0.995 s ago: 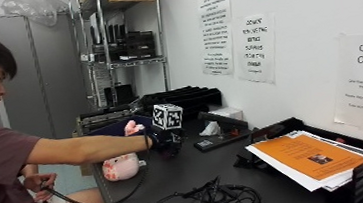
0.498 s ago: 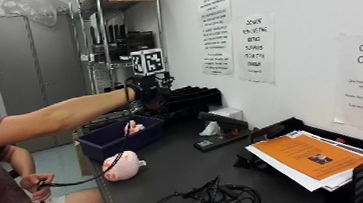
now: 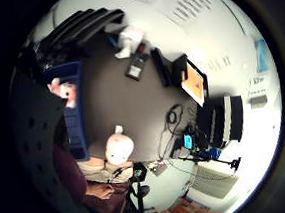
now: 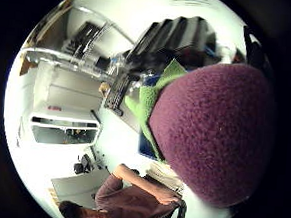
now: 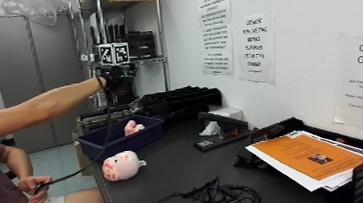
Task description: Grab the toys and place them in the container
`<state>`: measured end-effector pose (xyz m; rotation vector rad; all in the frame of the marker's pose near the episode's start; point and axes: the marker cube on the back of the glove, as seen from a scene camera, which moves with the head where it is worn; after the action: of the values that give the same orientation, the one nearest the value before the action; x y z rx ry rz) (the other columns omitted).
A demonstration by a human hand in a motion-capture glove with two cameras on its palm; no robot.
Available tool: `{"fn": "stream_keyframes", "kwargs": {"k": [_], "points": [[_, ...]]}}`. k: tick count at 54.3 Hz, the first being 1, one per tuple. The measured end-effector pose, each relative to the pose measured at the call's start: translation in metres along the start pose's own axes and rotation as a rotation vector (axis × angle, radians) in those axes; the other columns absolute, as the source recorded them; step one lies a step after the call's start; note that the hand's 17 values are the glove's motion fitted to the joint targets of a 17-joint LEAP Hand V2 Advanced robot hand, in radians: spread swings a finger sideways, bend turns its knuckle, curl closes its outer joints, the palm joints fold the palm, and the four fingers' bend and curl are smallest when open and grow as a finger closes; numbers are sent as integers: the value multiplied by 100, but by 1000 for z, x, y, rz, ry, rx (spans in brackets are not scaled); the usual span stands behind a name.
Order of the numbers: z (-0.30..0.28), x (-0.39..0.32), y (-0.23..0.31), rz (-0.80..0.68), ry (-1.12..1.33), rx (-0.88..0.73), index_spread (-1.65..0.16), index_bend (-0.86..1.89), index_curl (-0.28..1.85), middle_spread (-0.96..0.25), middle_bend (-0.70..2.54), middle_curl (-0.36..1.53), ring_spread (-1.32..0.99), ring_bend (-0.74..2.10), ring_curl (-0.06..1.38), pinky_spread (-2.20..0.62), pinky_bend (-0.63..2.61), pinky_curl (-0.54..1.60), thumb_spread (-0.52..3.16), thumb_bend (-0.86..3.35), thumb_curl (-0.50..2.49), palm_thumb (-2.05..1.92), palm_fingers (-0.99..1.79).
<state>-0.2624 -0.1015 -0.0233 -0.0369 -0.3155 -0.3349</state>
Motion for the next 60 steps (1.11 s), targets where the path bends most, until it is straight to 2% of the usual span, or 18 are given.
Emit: {"fn": "stream_keyframes", "kwargs": {"k": [10,22,28,29,32,33,34,37,46,60], "points": [[24,-81,-4,-128,10,-57,-44,67,100,-46,106,111,-45,134,77,-29,138,54,57,1,93,70,62],[50,-102,-2,-79,112,-144,-44,54,108,-46,98,110,-43,137,77,-28,141,54,59,-2,95,68,51],[60,-89,9,-53,69,-279,-41,28,101,-46,81,104,-39,138,75,-29,144,53,87,-5,85,50,29],[61,-84,12,-50,33,-279,-39,16,96,-43,71,101,-38,133,73,-28,147,53,92,-9,81,42,7],[60,-78,14,-27,-15,-299,-36,8,90,-35,48,94,-33,121,71,-24,150,54,102,-8,75,33,-31],[60,-79,13,-22,5,-326,-35,5,86,-32,41,91,-31,117,69,-23,152,53,104,-7,73,30,-35],[59,-79,12,-21,33,-356,-34,3,82,-27,29,87,-27,108,66,-19,153,52,106,-8,70,26,-50],[52,-72,12,-20,84,-397,-31,2,72,-16,12,78,-18,84,59,-11,152,50,111,-7,65,18,-63],[27,-23,39,-1,106,-355,-26,2,52,1,5,58,-4,54,46,-1,137,43,121,-3,54,10,-52],[31,56,116,47,191,-355,-22,4,33,7,6,38,4,40,40,4,120,37,126,-2,44,4,-41]]}}
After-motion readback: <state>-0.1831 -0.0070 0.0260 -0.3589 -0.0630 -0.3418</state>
